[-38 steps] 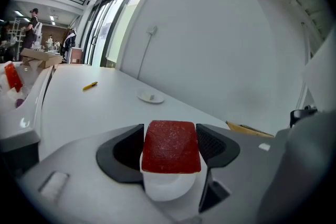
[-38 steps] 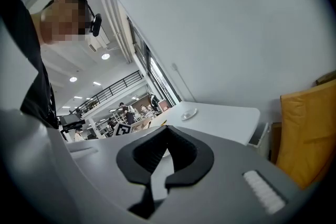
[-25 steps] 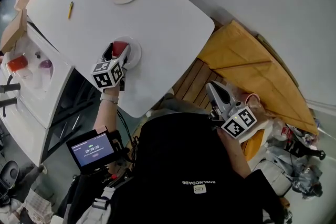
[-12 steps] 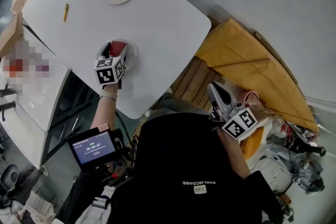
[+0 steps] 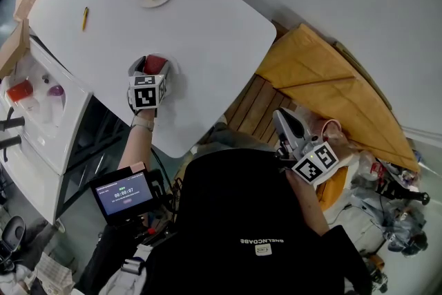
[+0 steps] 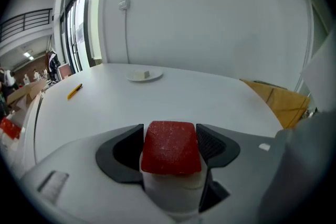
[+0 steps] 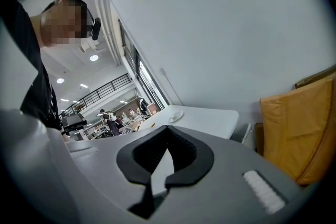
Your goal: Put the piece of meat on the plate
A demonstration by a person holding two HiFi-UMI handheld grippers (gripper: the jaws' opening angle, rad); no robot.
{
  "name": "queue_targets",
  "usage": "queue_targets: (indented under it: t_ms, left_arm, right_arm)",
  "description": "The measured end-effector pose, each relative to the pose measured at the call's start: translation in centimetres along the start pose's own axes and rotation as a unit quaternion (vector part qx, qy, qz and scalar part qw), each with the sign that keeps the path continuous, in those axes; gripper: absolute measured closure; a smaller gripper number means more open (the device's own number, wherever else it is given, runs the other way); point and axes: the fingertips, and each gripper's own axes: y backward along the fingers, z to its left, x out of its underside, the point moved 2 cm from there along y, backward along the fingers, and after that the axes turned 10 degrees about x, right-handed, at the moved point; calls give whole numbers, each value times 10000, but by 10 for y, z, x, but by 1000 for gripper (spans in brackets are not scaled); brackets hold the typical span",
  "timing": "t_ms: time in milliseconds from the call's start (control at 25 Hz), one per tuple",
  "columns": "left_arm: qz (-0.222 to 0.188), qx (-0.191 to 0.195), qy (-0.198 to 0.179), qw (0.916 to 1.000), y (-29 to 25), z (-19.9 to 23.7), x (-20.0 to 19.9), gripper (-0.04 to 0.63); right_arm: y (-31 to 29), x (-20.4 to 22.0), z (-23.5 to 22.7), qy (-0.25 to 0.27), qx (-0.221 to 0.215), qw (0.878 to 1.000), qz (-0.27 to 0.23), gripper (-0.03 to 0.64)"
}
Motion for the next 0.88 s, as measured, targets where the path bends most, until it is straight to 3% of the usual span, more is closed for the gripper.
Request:
queue_targets:
  t_ms: [120, 600, 880]
  left_arm:
    - [127, -71, -187, 9997, -1, -1, 1, 261]
    - [94, -65, -173, 9998, -3, 5, 0, 256]
    - [103, -44, -89, 9999, -3, 7, 3, 187]
  right_arm:
    - [0, -1, 1, -7, 2, 10000, -20, 612]
    - [-2, -1, 2, -26, -31, 10000, -28, 612]
    - [-7, 1, 2, -25, -93, 10000, -10, 612]
